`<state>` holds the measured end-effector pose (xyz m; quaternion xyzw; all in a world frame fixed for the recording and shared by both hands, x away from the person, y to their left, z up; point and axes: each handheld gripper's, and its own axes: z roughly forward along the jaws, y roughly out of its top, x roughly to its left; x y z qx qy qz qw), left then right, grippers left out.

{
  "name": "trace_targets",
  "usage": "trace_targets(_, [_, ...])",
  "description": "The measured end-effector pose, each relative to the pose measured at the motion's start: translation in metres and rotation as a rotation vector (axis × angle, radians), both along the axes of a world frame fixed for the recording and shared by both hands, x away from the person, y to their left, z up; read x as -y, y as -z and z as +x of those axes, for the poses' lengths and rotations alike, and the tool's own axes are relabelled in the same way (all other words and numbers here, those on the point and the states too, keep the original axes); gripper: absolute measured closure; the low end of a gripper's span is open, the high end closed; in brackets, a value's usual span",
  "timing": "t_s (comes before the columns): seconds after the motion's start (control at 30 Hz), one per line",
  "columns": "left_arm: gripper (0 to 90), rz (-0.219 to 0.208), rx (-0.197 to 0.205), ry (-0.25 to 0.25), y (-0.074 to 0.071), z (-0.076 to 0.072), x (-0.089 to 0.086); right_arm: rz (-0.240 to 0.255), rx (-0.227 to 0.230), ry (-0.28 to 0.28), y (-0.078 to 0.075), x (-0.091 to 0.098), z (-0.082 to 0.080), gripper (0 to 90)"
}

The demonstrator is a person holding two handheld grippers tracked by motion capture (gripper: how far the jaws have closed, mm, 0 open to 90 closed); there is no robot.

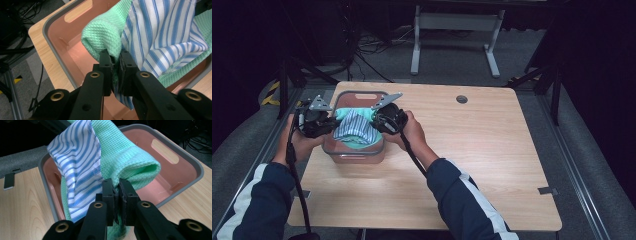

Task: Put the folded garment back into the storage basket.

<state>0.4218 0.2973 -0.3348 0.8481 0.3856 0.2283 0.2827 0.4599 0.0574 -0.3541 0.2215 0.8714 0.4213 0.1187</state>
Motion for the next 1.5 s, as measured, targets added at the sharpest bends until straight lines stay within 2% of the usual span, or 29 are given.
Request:
trace_targets(0.3, [82.6,0.008,-0.027,-0.02,0.012,0.003,-0.003,-0.022,-0.017,-0.007,0.012,-0.011,0.004,84.0])
trace_targets(0.43, [82.6,0.0,-0.044,-0.026,0.019,0.005,-0.005,-0.031,-0.032,-0.007,0.017,-0.014,0.006,83.8])
trace_targets(0.53, [82.6,0.004,-0.041,-0.025,0.024,0.007,-0.006,-0.037,-0.041,-0.004,0.02,-0.015,0.008,83.6])
trace_targets(0.57, [82.6,-0.007,-0.054,-0.027,0.025,0.006,-0.006,-0.039,-0.044,-0.005,0.021,-0.015,0.009,83.6])
trace_targets(0.63, [82.6,0.006,-0.05,-0.028,0.027,0.008,-0.006,-0.043,-0.051,-0.006,0.023,-0.015,0.01,83.4])
trace_targets(0.67, [82.5,-0.004,-0.059,-0.03,0.029,0.008,-0.006,-0.044,-0.056,-0.005,0.024,-0.015,0.01,83.3])
trace_targets(0.87, [82.4,0.018,-0.074,-0.031,0.035,0.009,-0.005,-0.066,-0.075,-0.01,0.03,-0.017,0.013,82.5])
trace_targets(1.0, [82.3,0.053,-0.07,-0.028,0.04,0.01,-0.003,-0.087,-0.08,-0.017,0.034,-0.018,0.014,82.5])
trace_targets(1.03, [82.3,0.041,-0.082,-0.025,0.041,0.01,-0.003,-0.088,-0.084,-0.02,0.035,-0.017,0.014,82.4])
trace_targets(1.27, [80.1,0.05,-0.065,-0.032,0.042,0.01,-0.001,-0.1,-0.094,-0.011,0.039,-0.016,0.015,79.0])
trace_targets(1.33, [77.1,0.044,-0.065,-0.032,0.043,0.01,-0.001,-0.098,-0.095,-0.011,0.039,-0.015,0.015,78.9])
trace_targets(1.37, [74.7,0.055,-0.058,-0.049,0.045,0.01,0.0,-0.096,-0.099,-0.008,0.039,-0.015,0.015,78.4])
trace_targets(1.43, [73.6,0.038,-0.06,-0.045,0.046,0.01,-0.001,-0.097,-0.099,-0.01,0.039,-0.015,0.014,78.3])
trace_targets(1.5, [73.6,0.046,-0.051,-0.045,0.046,0.01,-0.001,-0.099,-0.097,-0.011,0.039,-0.015,0.014,78.4])
